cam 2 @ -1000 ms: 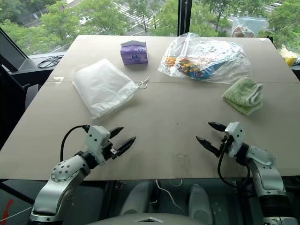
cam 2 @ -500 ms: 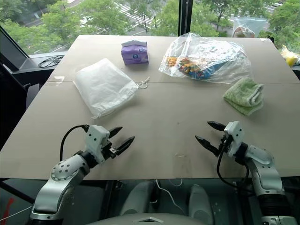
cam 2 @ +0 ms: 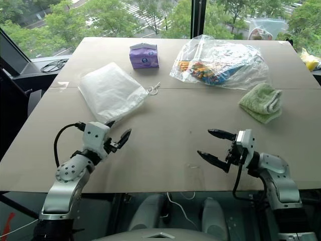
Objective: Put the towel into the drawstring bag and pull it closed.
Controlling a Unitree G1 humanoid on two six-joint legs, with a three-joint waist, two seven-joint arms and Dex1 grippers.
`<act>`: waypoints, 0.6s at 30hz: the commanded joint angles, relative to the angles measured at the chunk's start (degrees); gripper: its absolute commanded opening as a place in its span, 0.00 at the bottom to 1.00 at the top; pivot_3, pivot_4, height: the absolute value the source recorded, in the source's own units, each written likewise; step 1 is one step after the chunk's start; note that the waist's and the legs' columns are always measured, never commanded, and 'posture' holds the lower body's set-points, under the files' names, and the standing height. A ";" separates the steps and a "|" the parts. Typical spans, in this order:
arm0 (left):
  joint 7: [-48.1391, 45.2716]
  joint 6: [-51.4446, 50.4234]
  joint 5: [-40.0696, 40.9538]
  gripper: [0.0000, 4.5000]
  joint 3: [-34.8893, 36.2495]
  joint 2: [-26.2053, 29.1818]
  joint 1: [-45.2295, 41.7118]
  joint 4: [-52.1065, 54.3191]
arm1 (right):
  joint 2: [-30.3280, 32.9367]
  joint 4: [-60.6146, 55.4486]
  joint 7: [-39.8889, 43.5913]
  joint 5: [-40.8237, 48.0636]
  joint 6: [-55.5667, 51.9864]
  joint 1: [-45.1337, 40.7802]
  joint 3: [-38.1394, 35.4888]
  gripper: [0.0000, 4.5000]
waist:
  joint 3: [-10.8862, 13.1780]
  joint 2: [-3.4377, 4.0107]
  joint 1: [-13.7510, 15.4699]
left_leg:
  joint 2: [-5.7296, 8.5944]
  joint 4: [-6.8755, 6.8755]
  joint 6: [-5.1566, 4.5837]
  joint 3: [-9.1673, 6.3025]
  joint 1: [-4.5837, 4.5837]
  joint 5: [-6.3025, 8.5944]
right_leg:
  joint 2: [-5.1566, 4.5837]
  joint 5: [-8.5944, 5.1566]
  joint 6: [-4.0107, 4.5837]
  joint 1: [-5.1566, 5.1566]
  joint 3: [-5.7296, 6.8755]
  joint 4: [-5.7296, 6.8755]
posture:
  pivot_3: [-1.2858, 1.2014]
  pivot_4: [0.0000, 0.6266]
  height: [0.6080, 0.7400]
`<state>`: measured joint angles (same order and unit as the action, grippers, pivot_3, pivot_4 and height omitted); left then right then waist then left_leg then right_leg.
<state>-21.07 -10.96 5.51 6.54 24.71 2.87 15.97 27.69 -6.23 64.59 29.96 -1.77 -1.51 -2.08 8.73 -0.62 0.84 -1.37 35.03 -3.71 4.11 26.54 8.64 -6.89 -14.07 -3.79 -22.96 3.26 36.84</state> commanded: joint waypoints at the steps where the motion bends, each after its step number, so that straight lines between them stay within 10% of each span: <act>1: 4.31 5.18 -6.20 0.77 0.76 1.41 -2.60 -2.71 | -0.14 -2.87 0.11 1.68 -0.47 -1.11 -0.04 1.00 | 0.00 0.00 0.02 | 0.00 0.00 0.00 0.00 0.00 0.00 | 0.00 0.00 0.00 0.00 0.00 0.00 | 0.52 0.24 1.00; 18: 8.21 11.62 -17.46 0.77 -2.36 4.85 -10.01 -12.42 | 0.49 -2.99 -0.36 1.20 0.17 0.23 -1.00 1.00 | 0.00 0.00 0.02 | 0.01 -0.12 0.00 0.00 0.06 0.00 | -0.06 0.01 0.01 -0.08 0.02 -0.04 | 0.52 0.24 1.00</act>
<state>-13.55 -0.45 -11.80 3.66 29.59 -6.67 3.19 27.76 -6.90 64.40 30.46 -2.21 -1.40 -1.93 8.73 -0.62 0.86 -1.36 34.90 -3.70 4.11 26.60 8.64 -6.96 -14.06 -3.78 -23.04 3.29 36.80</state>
